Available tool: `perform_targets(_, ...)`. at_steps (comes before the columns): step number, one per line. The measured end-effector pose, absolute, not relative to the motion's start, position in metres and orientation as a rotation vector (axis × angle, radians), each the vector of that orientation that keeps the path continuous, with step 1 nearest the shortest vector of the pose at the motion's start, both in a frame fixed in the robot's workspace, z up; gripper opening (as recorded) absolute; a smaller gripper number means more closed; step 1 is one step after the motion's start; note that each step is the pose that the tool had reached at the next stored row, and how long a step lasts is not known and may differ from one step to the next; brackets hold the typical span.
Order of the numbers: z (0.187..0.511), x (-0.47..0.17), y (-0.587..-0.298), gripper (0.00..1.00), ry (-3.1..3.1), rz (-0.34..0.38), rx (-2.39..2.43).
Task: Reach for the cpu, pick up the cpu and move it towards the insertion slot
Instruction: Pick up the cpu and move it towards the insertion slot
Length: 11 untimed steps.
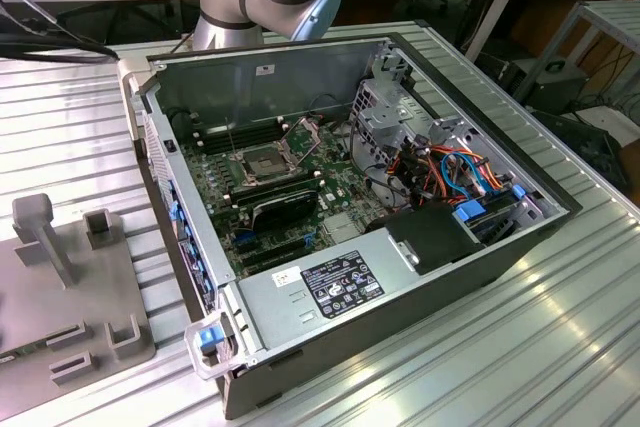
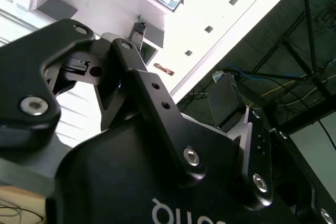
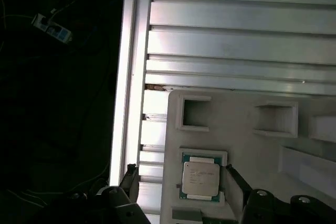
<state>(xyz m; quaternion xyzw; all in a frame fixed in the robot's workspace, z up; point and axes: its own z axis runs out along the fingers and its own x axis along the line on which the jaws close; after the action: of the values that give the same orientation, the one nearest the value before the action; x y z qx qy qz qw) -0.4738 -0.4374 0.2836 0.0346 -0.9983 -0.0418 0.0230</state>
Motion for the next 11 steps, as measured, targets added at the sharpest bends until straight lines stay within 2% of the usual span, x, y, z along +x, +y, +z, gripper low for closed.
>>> perform_targets(11,0.263,-0.473,-0.438,0.75,-3.089,-0.129,0.142)
